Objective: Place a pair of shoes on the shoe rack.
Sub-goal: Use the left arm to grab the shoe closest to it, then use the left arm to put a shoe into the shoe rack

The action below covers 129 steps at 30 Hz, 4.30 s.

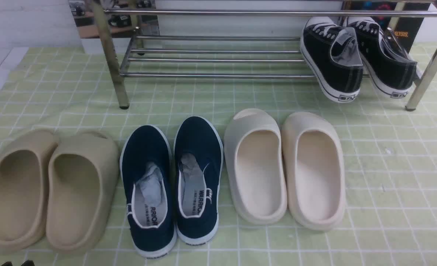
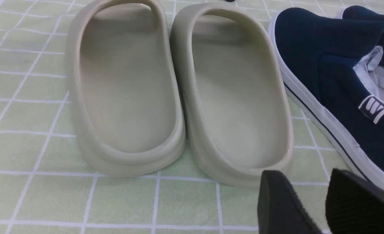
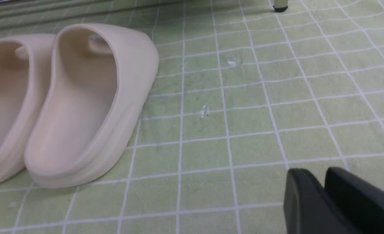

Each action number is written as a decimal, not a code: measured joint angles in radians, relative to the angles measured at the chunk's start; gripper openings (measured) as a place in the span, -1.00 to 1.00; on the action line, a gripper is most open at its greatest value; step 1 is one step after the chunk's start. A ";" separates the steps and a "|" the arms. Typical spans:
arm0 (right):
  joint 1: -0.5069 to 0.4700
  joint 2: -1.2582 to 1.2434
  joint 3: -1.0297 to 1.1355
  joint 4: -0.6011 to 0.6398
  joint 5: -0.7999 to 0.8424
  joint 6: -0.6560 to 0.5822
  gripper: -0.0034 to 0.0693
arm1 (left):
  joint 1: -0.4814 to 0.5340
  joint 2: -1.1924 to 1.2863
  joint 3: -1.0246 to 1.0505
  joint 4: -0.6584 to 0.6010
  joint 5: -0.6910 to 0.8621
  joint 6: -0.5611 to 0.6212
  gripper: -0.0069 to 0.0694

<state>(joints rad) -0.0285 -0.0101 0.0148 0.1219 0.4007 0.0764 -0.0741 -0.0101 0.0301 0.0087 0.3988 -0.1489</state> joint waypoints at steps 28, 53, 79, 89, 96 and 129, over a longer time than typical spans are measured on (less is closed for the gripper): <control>0.000 0.000 0.000 0.000 0.000 0.000 -0.48 | 0.000 0.000 0.000 0.000 -0.089 0.000 -0.19; 0.000 0.000 0.000 0.000 0.000 -0.003 -0.37 | 0.000 0.000 0.000 -0.061 -1.119 -0.448 -0.19; 0.000 0.000 0.000 0.000 0.000 -0.003 -0.28 | -0.015 0.744 -0.594 -0.153 0.185 -0.256 -0.31; 0.000 0.000 0.000 0.000 0.000 -0.003 -0.25 | -0.276 1.240 -0.908 -0.292 0.458 -0.094 -0.47; 0.000 0.000 0.000 0.001 0.000 -0.003 -0.25 | -0.341 1.437 -0.977 -0.020 0.414 -0.355 -0.18; 0.000 0.000 0.000 0.000 0.000 -0.003 -0.25 | -0.289 1.684 -1.458 0.081 0.548 -0.334 -0.77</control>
<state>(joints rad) -0.0285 -0.0101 0.0148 0.1222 0.4007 0.0736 -0.3630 1.6741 -1.4279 0.0896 0.9468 -0.4832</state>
